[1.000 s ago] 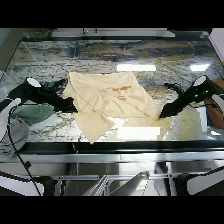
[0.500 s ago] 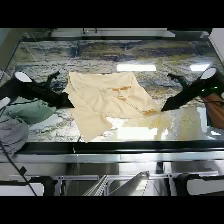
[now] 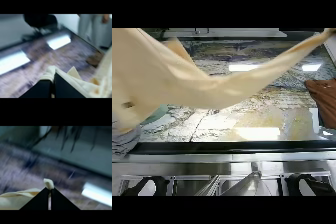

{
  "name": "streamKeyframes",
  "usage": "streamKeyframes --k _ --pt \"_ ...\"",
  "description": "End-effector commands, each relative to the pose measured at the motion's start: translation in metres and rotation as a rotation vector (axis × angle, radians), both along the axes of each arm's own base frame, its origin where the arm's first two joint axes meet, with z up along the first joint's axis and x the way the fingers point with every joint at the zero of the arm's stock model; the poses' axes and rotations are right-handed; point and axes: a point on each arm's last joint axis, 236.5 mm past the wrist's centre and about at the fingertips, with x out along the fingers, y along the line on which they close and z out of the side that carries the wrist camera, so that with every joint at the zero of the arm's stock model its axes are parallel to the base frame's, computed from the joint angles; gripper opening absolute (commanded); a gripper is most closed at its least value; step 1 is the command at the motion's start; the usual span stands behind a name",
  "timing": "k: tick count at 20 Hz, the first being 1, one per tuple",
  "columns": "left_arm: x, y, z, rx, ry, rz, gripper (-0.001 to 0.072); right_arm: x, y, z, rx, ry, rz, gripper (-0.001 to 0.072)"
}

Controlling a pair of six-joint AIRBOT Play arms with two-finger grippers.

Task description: Fold the shirts.

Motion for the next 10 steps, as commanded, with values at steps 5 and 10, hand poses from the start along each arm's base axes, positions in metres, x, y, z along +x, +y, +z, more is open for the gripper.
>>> streamKeyframes --k 5,10 --pt "-0.081 -0.014 0.078 0.007 -0.270 0.258 0.0024 -0.136 -0.018 0.123 0.144 -0.480 -0.253 0.0016" --pt "0.033 0.012 -0.019 -0.121 0.104 0.095 0.0023 0.018 -0.059 0.050 0.298 -0.110 -0.201 0.0016"
